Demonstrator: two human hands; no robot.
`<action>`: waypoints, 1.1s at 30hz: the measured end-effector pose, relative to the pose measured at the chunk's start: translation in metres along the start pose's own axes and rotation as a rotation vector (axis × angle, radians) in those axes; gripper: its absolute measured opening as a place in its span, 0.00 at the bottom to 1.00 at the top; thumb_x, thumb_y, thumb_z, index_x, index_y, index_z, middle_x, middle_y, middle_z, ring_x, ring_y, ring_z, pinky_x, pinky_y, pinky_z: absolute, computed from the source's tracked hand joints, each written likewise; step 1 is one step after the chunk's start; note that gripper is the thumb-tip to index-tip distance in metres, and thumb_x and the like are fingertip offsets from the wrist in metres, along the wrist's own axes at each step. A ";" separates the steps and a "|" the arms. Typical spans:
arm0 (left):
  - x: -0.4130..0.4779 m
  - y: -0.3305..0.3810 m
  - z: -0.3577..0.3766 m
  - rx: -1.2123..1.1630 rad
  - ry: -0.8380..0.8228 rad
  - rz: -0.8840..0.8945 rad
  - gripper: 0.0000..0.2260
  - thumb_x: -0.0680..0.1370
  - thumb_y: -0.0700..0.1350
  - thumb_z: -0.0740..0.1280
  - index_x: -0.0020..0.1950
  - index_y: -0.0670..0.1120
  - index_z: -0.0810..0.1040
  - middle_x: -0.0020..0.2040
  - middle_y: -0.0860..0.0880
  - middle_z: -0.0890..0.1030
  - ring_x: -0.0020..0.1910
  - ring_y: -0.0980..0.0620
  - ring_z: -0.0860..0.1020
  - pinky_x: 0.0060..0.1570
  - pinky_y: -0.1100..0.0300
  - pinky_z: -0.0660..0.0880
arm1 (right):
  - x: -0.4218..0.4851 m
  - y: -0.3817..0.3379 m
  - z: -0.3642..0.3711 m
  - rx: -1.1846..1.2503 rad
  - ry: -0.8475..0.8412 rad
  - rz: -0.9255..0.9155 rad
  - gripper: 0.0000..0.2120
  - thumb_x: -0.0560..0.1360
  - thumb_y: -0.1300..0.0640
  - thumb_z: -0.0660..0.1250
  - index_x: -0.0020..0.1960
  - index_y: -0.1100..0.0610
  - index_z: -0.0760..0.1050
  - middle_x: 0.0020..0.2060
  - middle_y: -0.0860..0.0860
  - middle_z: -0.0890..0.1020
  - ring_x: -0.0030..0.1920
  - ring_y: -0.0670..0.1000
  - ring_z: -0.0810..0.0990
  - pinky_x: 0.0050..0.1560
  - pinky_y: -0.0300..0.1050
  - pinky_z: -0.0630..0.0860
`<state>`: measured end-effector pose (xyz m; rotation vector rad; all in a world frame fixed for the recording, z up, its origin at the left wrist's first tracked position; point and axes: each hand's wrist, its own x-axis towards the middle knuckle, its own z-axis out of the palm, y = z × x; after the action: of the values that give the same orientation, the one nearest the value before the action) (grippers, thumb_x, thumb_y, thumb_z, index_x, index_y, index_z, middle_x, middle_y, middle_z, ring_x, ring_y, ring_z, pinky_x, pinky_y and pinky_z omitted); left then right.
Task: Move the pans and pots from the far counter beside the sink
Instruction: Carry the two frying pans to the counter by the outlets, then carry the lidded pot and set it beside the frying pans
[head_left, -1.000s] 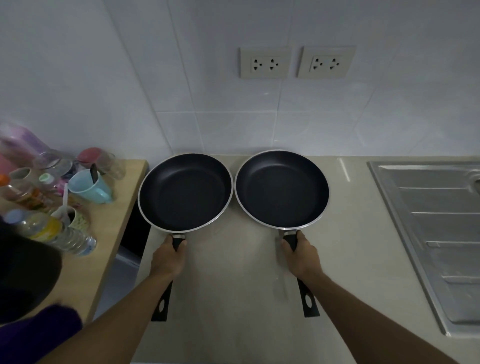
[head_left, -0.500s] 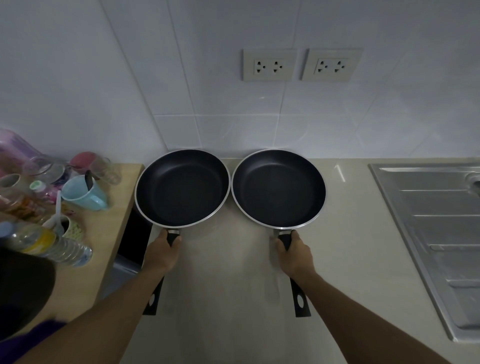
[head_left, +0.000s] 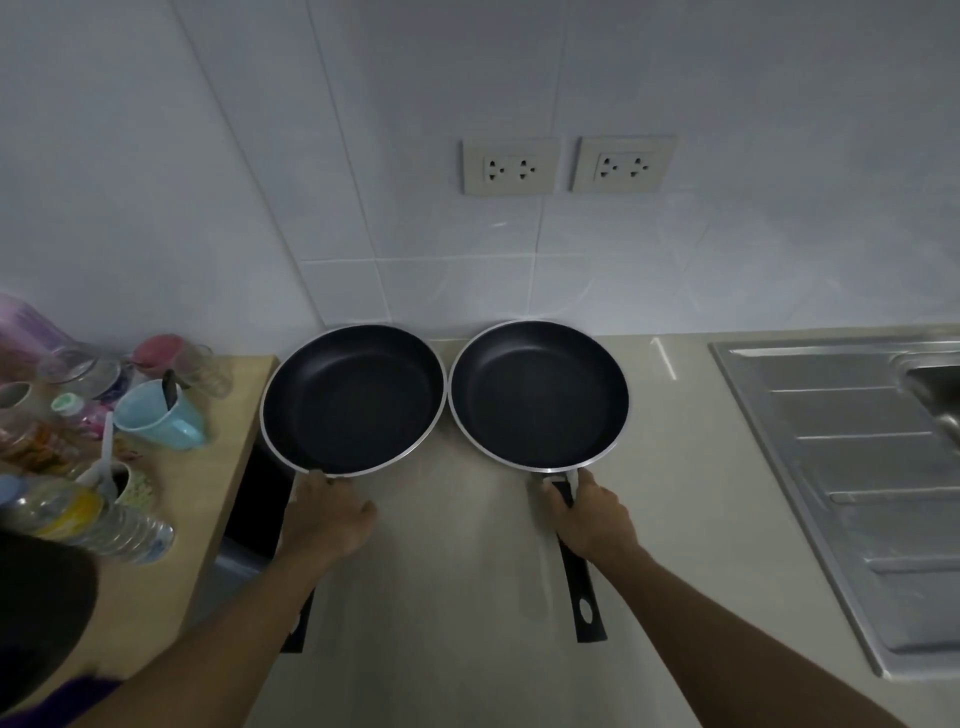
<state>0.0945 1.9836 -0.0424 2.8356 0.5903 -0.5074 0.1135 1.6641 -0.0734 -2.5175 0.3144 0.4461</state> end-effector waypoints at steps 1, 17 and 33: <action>-0.004 0.009 -0.007 0.064 0.007 0.054 0.19 0.75 0.54 0.61 0.59 0.43 0.77 0.63 0.42 0.72 0.60 0.41 0.74 0.55 0.50 0.72 | -0.001 0.001 -0.006 -0.016 0.015 -0.008 0.29 0.77 0.33 0.55 0.64 0.56 0.68 0.50 0.54 0.80 0.49 0.56 0.78 0.49 0.50 0.74; -0.077 0.258 -0.048 -0.202 -0.229 0.789 0.30 0.76 0.65 0.57 0.76 0.55 0.66 0.77 0.53 0.66 0.74 0.52 0.66 0.72 0.52 0.64 | -0.065 0.124 -0.169 0.016 0.316 0.028 0.45 0.70 0.23 0.51 0.77 0.50 0.62 0.74 0.52 0.69 0.74 0.56 0.65 0.73 0.59 0.59; -0.334 0.575 0.052 -0.272 -0.351 1.109 0.25 0.71 0.65 0.61 0.60 0.52 0.79 0.59 0.50 0.83 0.59 0.49 0.79 0.59 0.56 0.74 | -0.225 0.426 -0.342 0.428 0.628 0.237 0.43 0.71 0.25 0.57 0.77 0.51 0.61 0.73 0.53 0.71 0.71 0.55 0.70 0.69 0.53 0.68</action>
<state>0.0325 1.3359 0.1046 2.2412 -0.8643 -0.5827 -0.1415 1.1525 0.0752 -2.1384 0.8518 -0.3187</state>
